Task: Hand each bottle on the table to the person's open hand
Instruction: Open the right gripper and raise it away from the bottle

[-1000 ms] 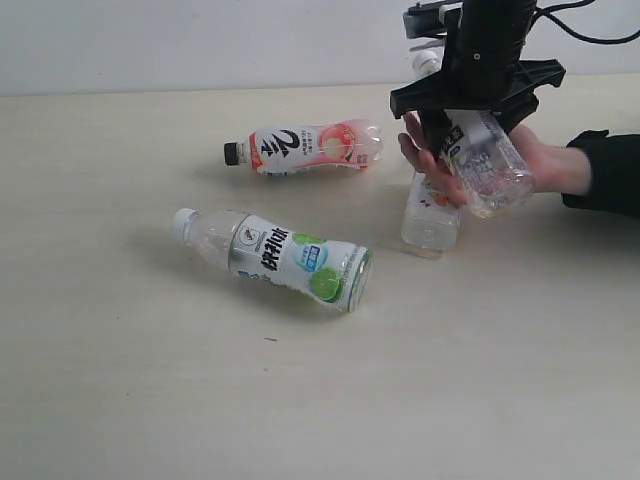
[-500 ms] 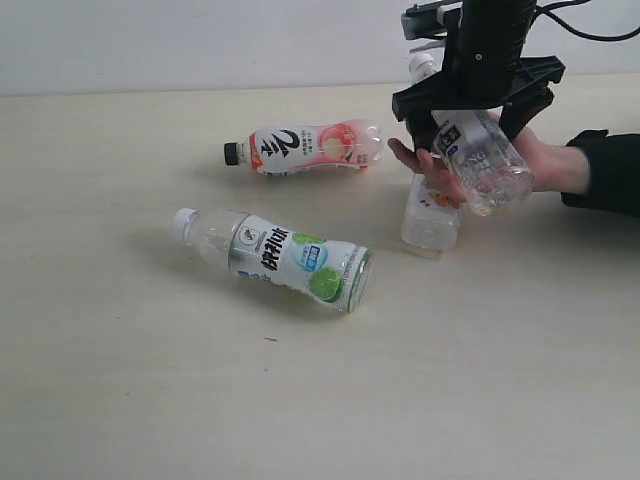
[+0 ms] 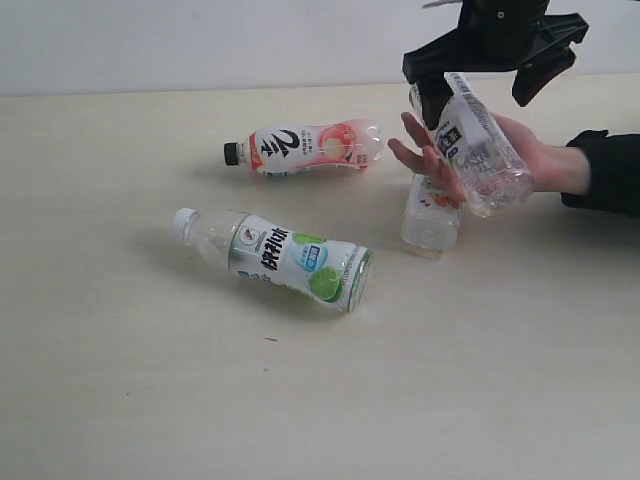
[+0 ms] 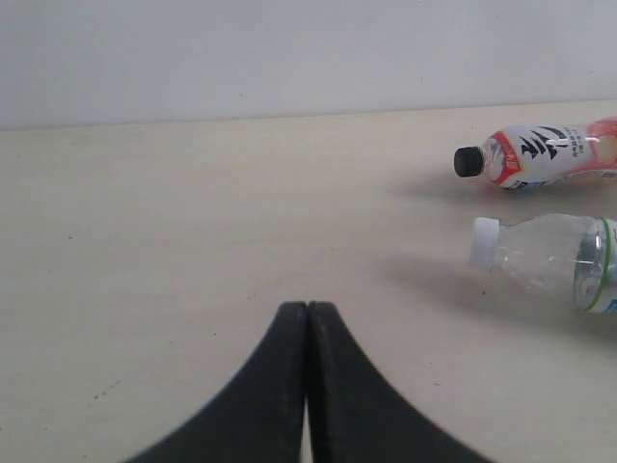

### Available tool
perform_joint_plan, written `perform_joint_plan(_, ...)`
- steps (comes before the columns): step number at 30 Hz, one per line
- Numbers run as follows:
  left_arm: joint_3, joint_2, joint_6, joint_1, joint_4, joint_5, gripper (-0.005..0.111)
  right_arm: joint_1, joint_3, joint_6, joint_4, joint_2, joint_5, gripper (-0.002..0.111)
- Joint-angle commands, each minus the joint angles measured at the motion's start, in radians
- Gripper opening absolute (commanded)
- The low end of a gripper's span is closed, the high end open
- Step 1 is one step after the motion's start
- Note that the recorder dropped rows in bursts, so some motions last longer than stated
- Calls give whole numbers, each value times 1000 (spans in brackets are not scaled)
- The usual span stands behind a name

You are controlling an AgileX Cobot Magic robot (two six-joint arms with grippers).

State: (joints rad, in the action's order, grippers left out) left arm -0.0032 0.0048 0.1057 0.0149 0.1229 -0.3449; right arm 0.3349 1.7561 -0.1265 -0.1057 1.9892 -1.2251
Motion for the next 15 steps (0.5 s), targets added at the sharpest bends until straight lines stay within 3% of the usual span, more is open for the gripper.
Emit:
perform_joint_plan(1, 3, -5, 3, -2, 3, 7, 3, -3, 7, 4, -2, -70, 4, 94)
perform_joint_plan(6, 3, -5, 3, -2, 3, 7, 3, -3, 3, 4, 0, -196, 4, 89)
perform_joint_plan(8, 3, -5, 3, -2, 3, 7, 3, -3, -30, 19, 13, -287, 4, 74)
perform_joint_plan(9, 3, -5, 3, -2, 3, 7, 3, -3, -76, 44, 20, -368, 4, 57)
perform_joint_plan(10, 3, -5, 3, -2, 3, 7, 3, -3, -101, 48, 20, -406, 4, 48)
perform_joint_plan(12, 3, -5, 3, -2, 3, 7, 3, -3, -255, 59, 20, -622, 4, 9)
perform_joint_plan(13, 3, -5, 3, -2, 3, 7, 3, -3, -304, 76, 30, -686, 4, 0)
perform_joint_plan(15, 3, -5, 3, -2, 3, 7, 3, -3, -443, 174, 89, -895, 49, 0)
